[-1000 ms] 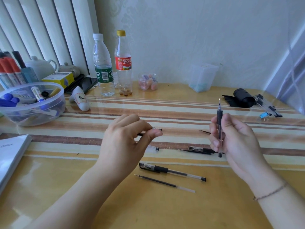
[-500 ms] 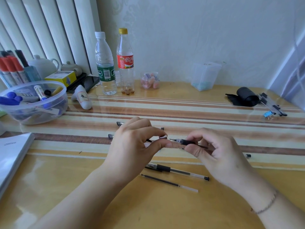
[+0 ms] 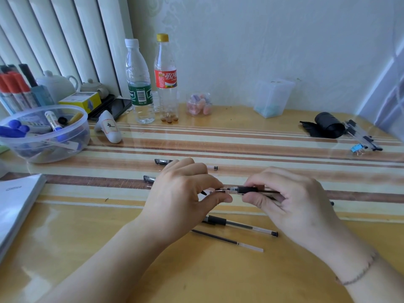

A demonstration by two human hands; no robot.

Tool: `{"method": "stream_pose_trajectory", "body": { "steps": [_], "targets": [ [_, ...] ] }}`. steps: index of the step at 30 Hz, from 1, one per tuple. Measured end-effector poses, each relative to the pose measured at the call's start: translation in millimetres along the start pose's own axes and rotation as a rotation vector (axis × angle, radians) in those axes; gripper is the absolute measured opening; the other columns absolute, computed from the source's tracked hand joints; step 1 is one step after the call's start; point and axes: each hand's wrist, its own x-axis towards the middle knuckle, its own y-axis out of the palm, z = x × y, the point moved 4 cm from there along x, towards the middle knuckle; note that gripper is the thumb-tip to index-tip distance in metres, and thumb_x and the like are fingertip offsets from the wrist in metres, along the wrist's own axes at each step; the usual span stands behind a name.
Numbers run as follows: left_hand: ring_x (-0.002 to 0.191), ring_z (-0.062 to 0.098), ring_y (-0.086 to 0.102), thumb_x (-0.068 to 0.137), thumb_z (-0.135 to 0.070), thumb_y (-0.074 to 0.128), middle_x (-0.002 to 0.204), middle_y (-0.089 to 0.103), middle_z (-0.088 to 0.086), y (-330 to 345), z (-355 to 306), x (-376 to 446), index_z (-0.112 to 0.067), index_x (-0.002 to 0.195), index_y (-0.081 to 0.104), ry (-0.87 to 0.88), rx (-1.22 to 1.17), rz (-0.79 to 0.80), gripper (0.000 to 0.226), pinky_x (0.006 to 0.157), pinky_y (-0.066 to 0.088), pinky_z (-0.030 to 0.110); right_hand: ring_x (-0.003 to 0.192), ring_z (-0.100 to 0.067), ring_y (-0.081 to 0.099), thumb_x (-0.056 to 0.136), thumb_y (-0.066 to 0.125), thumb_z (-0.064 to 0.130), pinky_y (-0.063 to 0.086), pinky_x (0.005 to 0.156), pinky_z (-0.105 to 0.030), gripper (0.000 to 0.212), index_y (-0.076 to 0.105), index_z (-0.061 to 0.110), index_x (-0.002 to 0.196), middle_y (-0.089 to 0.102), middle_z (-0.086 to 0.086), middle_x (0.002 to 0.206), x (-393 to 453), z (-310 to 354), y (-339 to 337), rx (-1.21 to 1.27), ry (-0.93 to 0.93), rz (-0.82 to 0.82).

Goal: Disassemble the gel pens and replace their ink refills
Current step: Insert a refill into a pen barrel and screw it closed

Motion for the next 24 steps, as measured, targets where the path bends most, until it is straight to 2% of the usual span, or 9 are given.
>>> {"method": "stream_pose_trajectory", "body": {
  "steps": [3, 7, 12, 16, 18, 21, 24],
  "targets": [
    [0.062, 0.008, 0.044, 0.077, -0.050, 0.066, 0.062, 0.048, -0.018, -3.5, 1.6, 1.1, -0.021, 0.073, 0.074, -0.058, -0.061, -0.042, 0.030, 0.060, 0.036, 0.021, 0.064, 0.002, 0.056, 0.083, 0.063, 0.045, 0.037, 0.055, -0.009, 0.024, 0.072, 0.023, 0.089, 0.064, 0.021, 0.076, -1.1, -3.1, 1.0, 0.076, 0.064, -0.004],
    [0.062, 0.008, 0.043, 0.077, -0.052, 0.064, 0.062, 0.049, -0.017, -4.7, 2.5, 1.5, -0.020, 0.075, 0.075, -0.069, -0.043, -0.054, 0.034, 0.060, 0.031, 0.017, 0.063, 0.002, 0.055, 0.080, 0.062, 0.046, 0.036, 0.054, -0.007, 0.027, 0.072, 0.022, 0.089, 0.063, 0.021, 0.076, -1.8, -4.0, 2.7, 0.101, 0.086, 0.002],
    [0.063, 0.008, 0.043, 0.077, -0.052, 0.064, 0.062, 0.049, -0.016, -4.2, 2.2, 1.2, -0.021, 0.075, 0.075, -0.066, -0.059, -0.054, 0.034, 0.060, 0.034, 0.019, 0.062, 0.004, 0.054, 0.081, 0.061, 0.047, 0.034, 0.053, -0.006, 0.029, 0.072, 0.022, 0.088, 0.059, 0.024, 0.073, -1.0, -2.9, 2.6, 0.106, 0.071, 0.016],
    [0.063, 0.009, 0.044, 0.077, -0.051, 0.065, 0.063, 0.048, -0.017, -3.2, 1.5, 1.8, -0.021, 0.074, 0.074, -0.045, -0.047, -0.033, 0.032, 0.060, 0.036, 0.021, 0.064, 0.001, 0.056, 0.084, 0.059, 0.053, 0.039, 0.053, -0.011, 0.032, 0.072, 0.024, 0.090, 0.064, 0.021, 0.076, -1.1, -6.2, 3.0, 0.087, 0.086, 0.027],
    [0.062, 0.012, 0.044, 0.077, -0.050, 0.066, 0.062, 0.051, -0.014, -0.7, 1.9, 0.8, -0.022, 0.073, 0.073, -0.029, -0.006, 0.008, 0.029, 0.059, 0.038, 0.025, 0.068, -0.003, 0.059, 0.084, 0.058, 0.054, 0.048, 0.055, -0.020, 0.032, 0.071, 0.026, 0.092, 0.065, 0.019, 0.079, -1.1, -5.4, 2.6, 0.062, 0.073, 0.047],
    [0.062, 0.014, 0.046, 0.077, -0.047, 0.069, 0.062, 0.054, -0.011, 3.2, 1.8, -0.6, -0.023, 0.072, 0.072, 0.006, 0.066, 0.071, 0.025, 0.059, 0.041, 0.030, 0.072, -0.006, 0.060, 0.084, 0.065, 0.042, 0.051, 0.057, -0.033, 0.020, 0.072, 0.028, 0.096, 0.064, 0.017, 0.087, -2.3, -2.5, 4.2, -0.025, 0.018, 0.092],
    [0.062, 0.013, 0.043, 0.076, -0.045, 0.069, 0.060, 0.052, -0.011, 4.4, -0.5, -0.7, -0.023, 0.068, 0.070, 0.037, 0.127, 0.092, 0.023, 0.059, 0.036, 0.025, 0.062, -0.001, 0.045, 0.083, 0.068, 0.032, 0.045, 0.051, -0.030, 0.017, 0.074, 0.029, 0.098, 0.059, 0.016, 0.089, -2.9, 0.7, 6.0, -0.154, 0.001, 0.125]
  ]
}}
